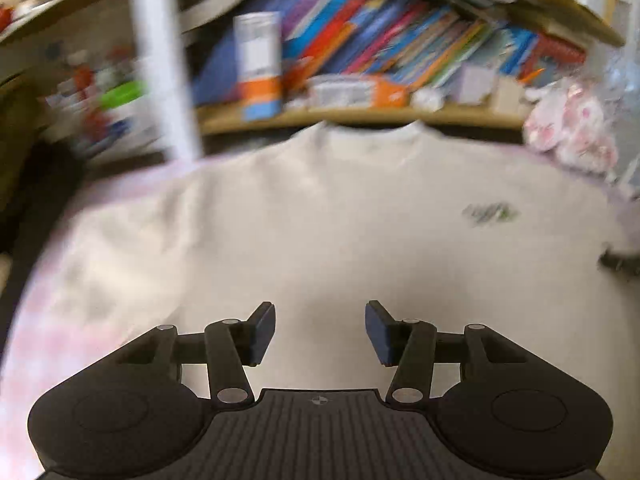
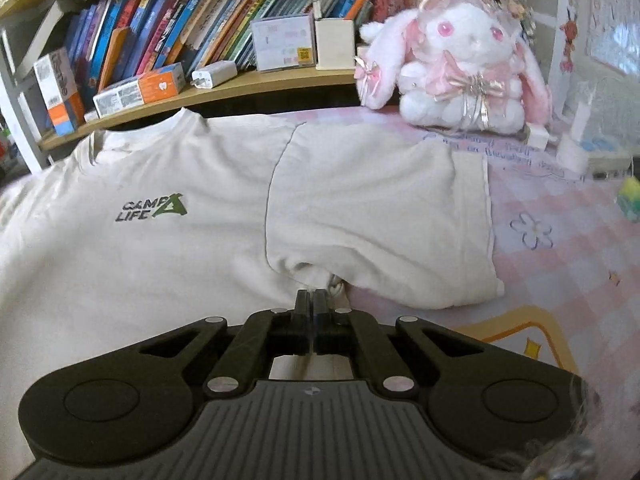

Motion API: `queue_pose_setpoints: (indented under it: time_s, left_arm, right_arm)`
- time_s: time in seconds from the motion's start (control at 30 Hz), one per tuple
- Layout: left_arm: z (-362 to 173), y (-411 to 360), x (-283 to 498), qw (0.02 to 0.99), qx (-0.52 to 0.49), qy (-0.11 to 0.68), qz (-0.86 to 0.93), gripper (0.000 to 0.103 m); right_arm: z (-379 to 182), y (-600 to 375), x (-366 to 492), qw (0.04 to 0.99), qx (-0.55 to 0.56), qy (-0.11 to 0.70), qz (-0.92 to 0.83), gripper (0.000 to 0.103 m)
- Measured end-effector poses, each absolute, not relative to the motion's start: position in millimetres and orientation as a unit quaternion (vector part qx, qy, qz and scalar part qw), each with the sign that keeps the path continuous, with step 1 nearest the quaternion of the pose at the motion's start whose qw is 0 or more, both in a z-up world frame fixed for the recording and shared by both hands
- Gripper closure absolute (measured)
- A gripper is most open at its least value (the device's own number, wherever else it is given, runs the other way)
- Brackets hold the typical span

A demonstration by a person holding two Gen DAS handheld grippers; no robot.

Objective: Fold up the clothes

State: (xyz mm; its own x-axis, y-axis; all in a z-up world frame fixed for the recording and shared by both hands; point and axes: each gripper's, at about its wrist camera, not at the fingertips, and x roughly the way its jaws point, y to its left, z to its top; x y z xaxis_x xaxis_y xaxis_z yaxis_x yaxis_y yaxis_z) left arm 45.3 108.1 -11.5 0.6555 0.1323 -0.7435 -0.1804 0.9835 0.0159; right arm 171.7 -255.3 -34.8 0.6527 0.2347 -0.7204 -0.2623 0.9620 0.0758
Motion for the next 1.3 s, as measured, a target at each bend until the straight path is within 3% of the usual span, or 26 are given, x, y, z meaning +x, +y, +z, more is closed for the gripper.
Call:
queue_pose_setpoints:
  time_s: [0.1, 0.27, 0.4, 0.73, 1.3]
  left_arm:
    - [-16.8, 126.8, 3.5, 0.902, -0.045, 0.411, 0.123, 0.052]
    - [-21.6, 139.8, -46.4, 0.896, -0.044, 0.413, 0.158, 0.052]
    - [-26.1, 148.4, -82.8, 0.892, -0.060, 0.411, 0.177, 0.036]
    - [-41.5, 154.0, -133.7, 0.884, -0.094, 0.418, 0.187, 0.034]
    - [-41.5, 160.2, -148.7, 0.886, -0.109, 0.411, 0.186, 0.034]
  right_arm:
    - [-33.5, -251.6, 172.6, 0.906, -0.036, 0.396, 0.142, 0.101]
    - [-18.0, -264.0, 145.6, 0.904, -0.010, 0.404, 0.138, 0.068]
    - [-7.8, -268.3, 93.6, 0.903, -0.020, 0.407, 0.138, 0.065]
    - [-22.6, -284.8, -8.8, 0.891, 0.003, 0.443, 0.104, 0.061]
    - [-27.2, -303.3, -24.9, 0.900, 0.001, 0.433, 0.050, 0.062]
